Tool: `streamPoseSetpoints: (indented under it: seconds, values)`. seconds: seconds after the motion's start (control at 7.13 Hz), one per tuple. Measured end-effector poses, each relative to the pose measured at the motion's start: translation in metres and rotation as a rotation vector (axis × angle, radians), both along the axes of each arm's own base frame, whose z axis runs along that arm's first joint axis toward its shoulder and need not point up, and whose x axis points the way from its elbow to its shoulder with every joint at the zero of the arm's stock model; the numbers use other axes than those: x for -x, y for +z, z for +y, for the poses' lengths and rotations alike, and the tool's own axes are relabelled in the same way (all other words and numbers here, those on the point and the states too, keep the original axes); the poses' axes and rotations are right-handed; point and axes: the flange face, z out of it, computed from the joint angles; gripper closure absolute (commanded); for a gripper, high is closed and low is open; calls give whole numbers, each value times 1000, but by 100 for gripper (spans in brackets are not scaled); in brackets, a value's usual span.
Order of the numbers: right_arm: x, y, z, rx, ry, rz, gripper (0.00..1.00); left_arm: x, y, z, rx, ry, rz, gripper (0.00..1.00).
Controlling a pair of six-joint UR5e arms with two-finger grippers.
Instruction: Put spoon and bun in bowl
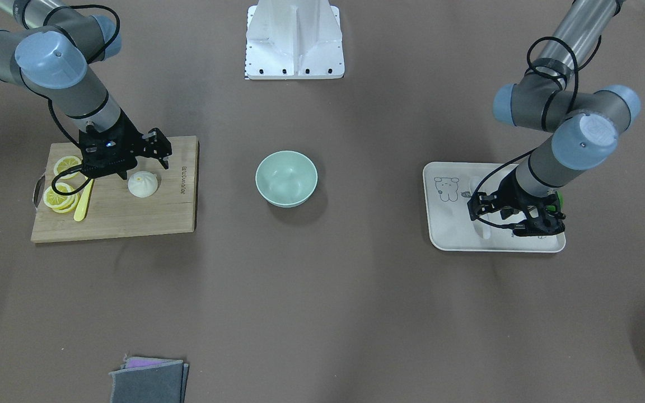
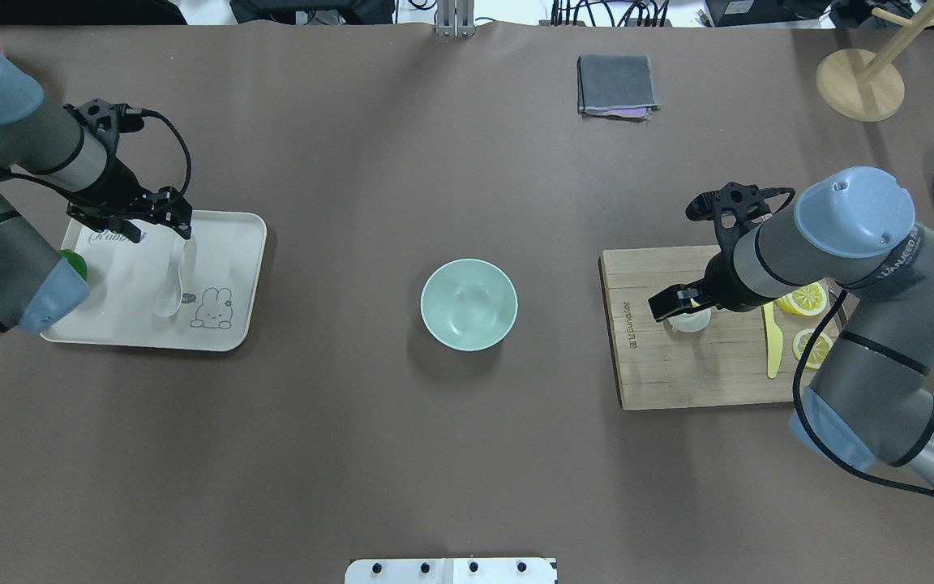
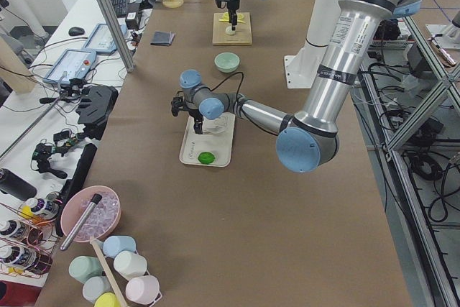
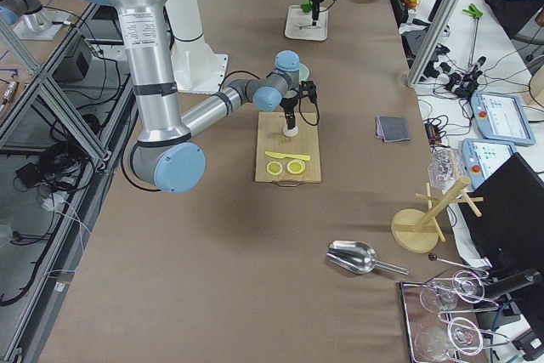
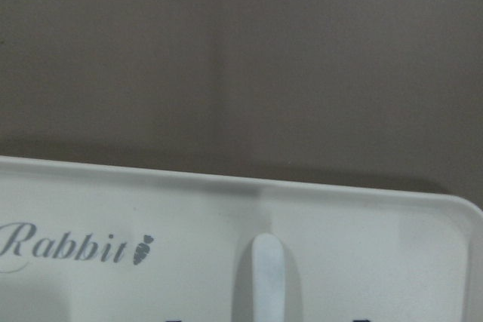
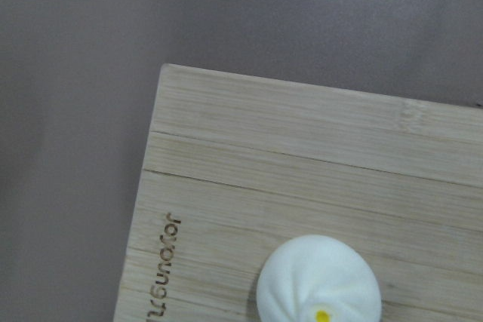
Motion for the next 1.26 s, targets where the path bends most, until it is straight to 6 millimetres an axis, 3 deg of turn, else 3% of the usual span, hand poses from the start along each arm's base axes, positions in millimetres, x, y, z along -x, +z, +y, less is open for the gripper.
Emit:
streamPoseSetpoints:
  seconds: [0.14, 0.42, 0.7, 0.84, 0.98, 1.12, 1.26]
  values:
    - [1, 2, -1, 3, 0, 4, 24, -6, 3, 3, 1, 7, -6, 47]
    - [8, 5, -6, 8, -2, 10, 25, -11, 6, 6, 4, 15, -12, 100]
    - [15, 6, -12, 10, -2, 15, 24, -11, 2, 7, 9, 8, -6, 100]
    - [16, 6, -13, 11, -2, 16, 24, -10, -9, 9, 14, -9, 9, 100]
    - [17, 8, -14, 11, -3, 18, 24, -11, -36, 9, 12, -32, 41, 100]
    - [18, 10, -14, 10, -5, 21, 25, -17, -77, 5, 21, -72, 86, 100]
    - [17, 10, -15, 8, -5, 22, 33, -29, -120, 0, 43, -115, 133, 100]
